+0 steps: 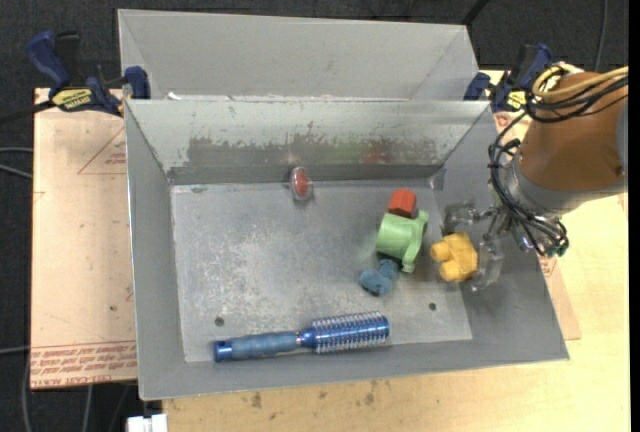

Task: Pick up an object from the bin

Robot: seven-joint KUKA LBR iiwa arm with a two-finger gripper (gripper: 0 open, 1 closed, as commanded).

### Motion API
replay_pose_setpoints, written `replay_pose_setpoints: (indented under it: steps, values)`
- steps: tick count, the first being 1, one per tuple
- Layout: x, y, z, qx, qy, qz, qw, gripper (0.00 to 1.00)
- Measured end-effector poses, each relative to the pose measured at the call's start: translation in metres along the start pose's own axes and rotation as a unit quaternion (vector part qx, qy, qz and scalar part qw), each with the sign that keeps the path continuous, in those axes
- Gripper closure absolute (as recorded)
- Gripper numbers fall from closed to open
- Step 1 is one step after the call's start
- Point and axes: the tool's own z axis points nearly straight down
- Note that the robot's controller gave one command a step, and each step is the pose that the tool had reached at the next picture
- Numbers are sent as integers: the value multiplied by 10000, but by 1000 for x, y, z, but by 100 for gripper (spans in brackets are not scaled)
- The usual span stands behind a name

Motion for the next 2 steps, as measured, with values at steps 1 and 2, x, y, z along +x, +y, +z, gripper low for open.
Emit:
replay_pose_setpoints:
  steps: [1,2]
  values:
    - [-1,0,-4,-1,2,1,10000,100]
    - [-2,0,-21,4,-4,2,10000,100]
